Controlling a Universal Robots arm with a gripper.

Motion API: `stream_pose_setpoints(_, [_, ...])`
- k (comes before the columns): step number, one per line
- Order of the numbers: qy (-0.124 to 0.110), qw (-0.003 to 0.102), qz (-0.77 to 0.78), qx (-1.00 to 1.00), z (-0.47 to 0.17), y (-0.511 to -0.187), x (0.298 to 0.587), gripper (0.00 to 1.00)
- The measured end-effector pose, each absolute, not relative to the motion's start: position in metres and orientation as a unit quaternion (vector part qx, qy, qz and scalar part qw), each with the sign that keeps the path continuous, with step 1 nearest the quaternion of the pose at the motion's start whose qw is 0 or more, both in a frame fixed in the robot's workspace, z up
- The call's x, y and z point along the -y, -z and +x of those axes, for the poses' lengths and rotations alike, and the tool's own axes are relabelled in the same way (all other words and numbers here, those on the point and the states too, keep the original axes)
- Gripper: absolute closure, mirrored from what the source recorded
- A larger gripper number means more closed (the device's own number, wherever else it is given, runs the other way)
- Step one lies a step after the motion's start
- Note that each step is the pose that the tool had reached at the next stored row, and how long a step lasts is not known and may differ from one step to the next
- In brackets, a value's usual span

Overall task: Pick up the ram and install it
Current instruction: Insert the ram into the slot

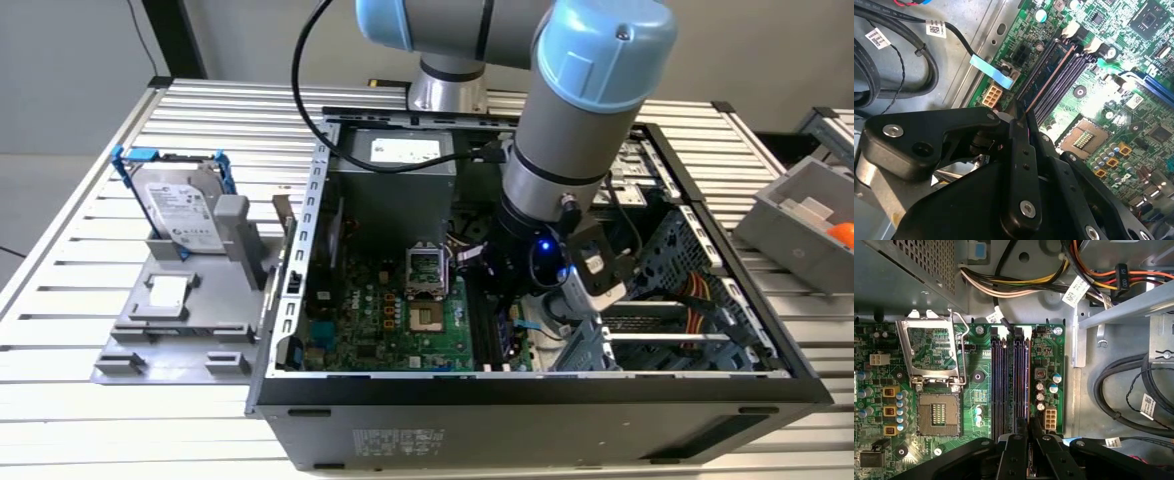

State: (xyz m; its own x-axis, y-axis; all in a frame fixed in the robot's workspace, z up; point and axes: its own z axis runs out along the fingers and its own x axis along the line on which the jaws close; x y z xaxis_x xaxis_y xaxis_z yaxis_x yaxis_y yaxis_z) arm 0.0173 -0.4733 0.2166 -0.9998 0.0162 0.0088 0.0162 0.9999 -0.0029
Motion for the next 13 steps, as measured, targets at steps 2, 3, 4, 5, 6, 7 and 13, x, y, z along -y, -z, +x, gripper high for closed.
stream_pose_setpoints(2, [-0.001,0.004,-0.008,1.0,0.017,-0.217,0.473,1.0])
stream_pose_setpoints(3, [-0.001,0.004,-0.008,1.0,0.017,-0.217,0.473,1.0])
stream_pose_setpoints(4, [-0.001,0.004,-0.008,1.0,0.017,-0.217,0.473,1.0])
stream_pose_setpoints(5, [-0.001,0.004,-0.008,1.0,0.017,-0.217,0.473,0.0])
stream_pose_setpoints(6, [-0.001,0.004,-0.008,1.0,0.017,-0.217,0.473,0.0])
stream_pose_setpoints(7, [-0.001,0.004,-0.008,1.0,0.017,-0.217,0.473,0.0])
stream_pose_setpoints(13, [-0.001,0.006,-0.008,1.0,0.017,-0.233,0.473,0.0])
